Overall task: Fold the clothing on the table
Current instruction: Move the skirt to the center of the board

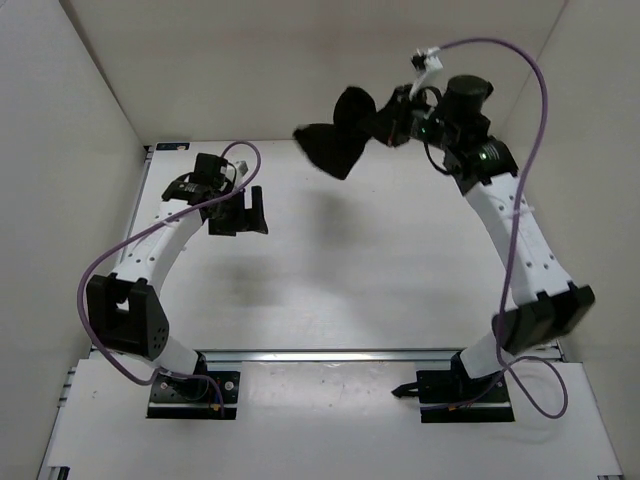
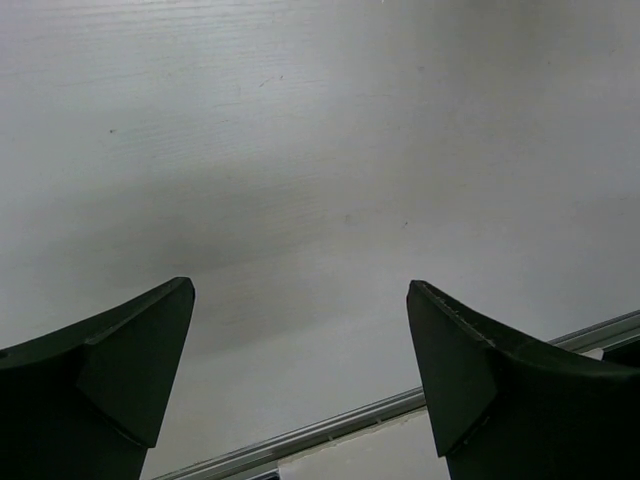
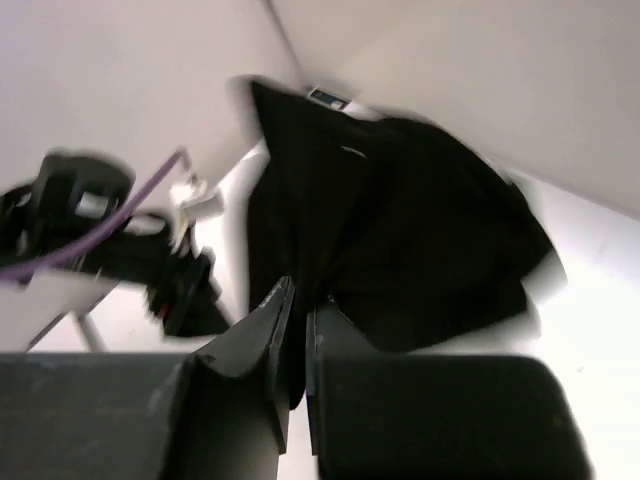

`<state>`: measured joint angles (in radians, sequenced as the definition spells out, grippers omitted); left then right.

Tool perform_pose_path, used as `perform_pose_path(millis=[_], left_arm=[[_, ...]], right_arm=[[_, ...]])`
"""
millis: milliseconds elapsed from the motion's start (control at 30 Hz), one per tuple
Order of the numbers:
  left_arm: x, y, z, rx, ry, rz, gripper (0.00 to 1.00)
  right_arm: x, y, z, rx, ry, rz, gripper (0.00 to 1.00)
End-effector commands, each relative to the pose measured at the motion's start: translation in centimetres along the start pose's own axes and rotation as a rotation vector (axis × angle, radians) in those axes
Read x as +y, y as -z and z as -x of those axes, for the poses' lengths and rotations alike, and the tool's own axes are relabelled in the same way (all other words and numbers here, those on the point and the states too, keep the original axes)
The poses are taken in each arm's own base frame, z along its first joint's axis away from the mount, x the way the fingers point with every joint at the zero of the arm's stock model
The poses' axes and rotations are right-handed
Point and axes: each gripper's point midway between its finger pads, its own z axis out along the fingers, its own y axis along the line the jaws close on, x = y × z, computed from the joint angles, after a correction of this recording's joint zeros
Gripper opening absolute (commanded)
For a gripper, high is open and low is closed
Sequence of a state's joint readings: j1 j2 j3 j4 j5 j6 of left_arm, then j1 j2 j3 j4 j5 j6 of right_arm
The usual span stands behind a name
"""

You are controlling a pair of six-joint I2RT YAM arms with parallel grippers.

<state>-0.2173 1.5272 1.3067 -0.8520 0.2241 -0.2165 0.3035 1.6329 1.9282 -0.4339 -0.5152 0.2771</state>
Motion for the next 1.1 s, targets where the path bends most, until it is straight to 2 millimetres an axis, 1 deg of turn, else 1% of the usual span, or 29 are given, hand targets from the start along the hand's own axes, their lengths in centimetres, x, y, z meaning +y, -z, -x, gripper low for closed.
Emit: perform_pose_path(millis=[0, 33, 67, 100, 133, 200, 233, 267, 300, 333, 367, 400, 433, 467, 500, 567, 600, 633, 733, 767, 800, 833, 867, 900, 933, 967, 1000, 1033, 1067], left_arm=[[-2.1, 3.8, 1.9, -0.125, -0.041, -0.071, 0.98], [-2.2, 3.8, 1.7, -0.122, -0.040, -0.072, 0.98], [-2.3, 4.2, 1.7, -0.135, -0.036, -0.077, 0.99], [-2.2, 4.1, 1.2, -0.125, -0.032, -0.082, 0.99], [-2.4, 4.4, 0.9, -0.129, -0.031, -0.094, 0.98], [-2.4, 3.8, -0.3, -0.114, -0.023, -0.109, 0.99], [-2.7, 3.9, -0.6, -0.119, -0.029, -0.119, 0.99], [-2.8, 3.6, -1.3, -0.104, -0.026, -0.128, 0.99], [-2.6, 3.2, -2.2, -0.087, -0.019, -0.126, 0.98], [-2.9, 3.1, -2.6, -0.082, -0.026, -0.135, 0.98], [-2.8, 2.7, -3.3, -0.066, -0.017, -0.135, 0.99], [-3.2, 2.7, -3.5, -0.069, -0.023, -0.151, 0.99], [-3.2, 2.5, -3.9, -0.067, -0.026, -0.159, 0.98], [-3.5, 2.1, -4.6, -0.051, -0.008, -0.173, 0.99], [-4.2, 2.1, -4.8, -0.050, -0.018, -0.200, 0.99], [-5.0, 1.7, -5.2, -0.045, -0.020, -0.234, 0.99], [-5.8, 1.6, -5.4, -0.039, -0.027, -0.259, 0.99], [-6.4, 1.5, -5.6, -0.032, -0.028, -0.284, 0.98], [-8.6, 1.1, -6.4, -0.013, -0.065, -0.350, 0.99], [-8.4, 0.3, -6.5, -0.007, -0.061, -0.332, 0.99], [-8.8, -0.1, -7.3, 0.010, -0.066, -0.332, 0.99], [-9.2, -0.5, -7.1, 0.005, -0.069, -0.335, 0.99], [-9.4, -1.0, -7.5, 0.021, -0.066, -0.341, 0.99], [-9.3, -1.2, -7.5, 0.029, -0.052, -0.343, 0.99], [-9.7, -1.5, -7.7, 0.040, -0.055, -0.355, 0.99], [-10.0, -1.7, -7.8, 0.047, -0.061, -0.362, 0.99], [-10.1, -1.8, -7.7, 0.043, -0.078, -0.363, 0.98], [-10.3, -1.8, -7.4, 0.044, -0.076, -0.360, 0.99], [-10.3, -2.0, -7.4, 0.048, -0.077, -0.361, 0.99]], right_arm=[[-0.4, 2.7, -3.1, -0.002, -0.075, -0.006, 0.00], [-2.4, 3.0, -7.1, 0.059, -0.138, -0.060, 0.00], [-3.1, 3.5, -11.2, 0.133, -0.204, -0.064, 0.00], [-4.0, 4.3, -12.9, 0.158, -0.235, -0.080, 0.00], [-5.1, 5.0, -17.5, 0.239, -0.312, -0.102, 0.00], [-6.5, 7.0, -25.9, 0.382, -0.416, -0.170, 0.00], [-6.6, 7.5, -27.6, 0.406, -0.427, -0.188, 0.01], [-7.0, 8.6, -30.8, 0.459, -0.452, -0.237, 0.00], [-7.2, 9.6, -33.4, 0.502, -0.478, -0.284, 0.00], [-7.3, 10.4, -35.2, 0.527, -0.482, -0.313, 0.00], [-7.6, 10.8, -35.3, 0.519, -0.495, -0.329, 0.00], [-7.8, 11.5, -36.1, 0.521, -0.522, -0.339, 0.00], [-7.9, 11.7, -35.9, 0.508, -0.526, -0.331, 0.00], [-8.1, 12.2, -36.2, 0.514, -0.554, -0.339, 0.00], [-8.4, 12.5, -36.1, 0.507, -0.554, -0.352, 0.01], [-9.0, 13.0, -35.0, 0.476, -0.534, -0.375, 0.00], [-9.7, 13.1, -34.4, 0.457, -0.510, -0.405, 0.00], [-10.0, 13.3, -33.6, 0.439, -0.499, -0.412, 0.00], [-10.8, 13.5, -32.0, 0.408, -0.489, -0.426, 0.00], [-11.1, 13.5, -31.7, 0.403, -0.481, -0.429, 0.00], [-11.6, 13.6, -31.6, 0.402, -0.472, -0.458, 0.01], [-12.3, 13.9, -32.3, 0.423, -0.472, -0.493, 0.01], [-12.7, 14.2, -32.8, 0.443, -0.487, -0.511, 0.03], [-13.4, 14.7, -32.9, 0.441, -0.493, -0.553, 0.08], [-14.1, 15.3, -33.7, 0.463, -0.507, -0.583, 0.18], [-14.0, 15.7, -34.2, 0.487, -0.516, -0.590, 0.24], [-14.5, 16.1, -33.9, 0.469, -0.531, -0.603, 0.34], [-14.8, 16.6, -34.1, 0.469, -0.535, -0.624, 0.47], [-14.7, 16.8, -33.5, 0.448, -0.514, -0.629, 0.54]])
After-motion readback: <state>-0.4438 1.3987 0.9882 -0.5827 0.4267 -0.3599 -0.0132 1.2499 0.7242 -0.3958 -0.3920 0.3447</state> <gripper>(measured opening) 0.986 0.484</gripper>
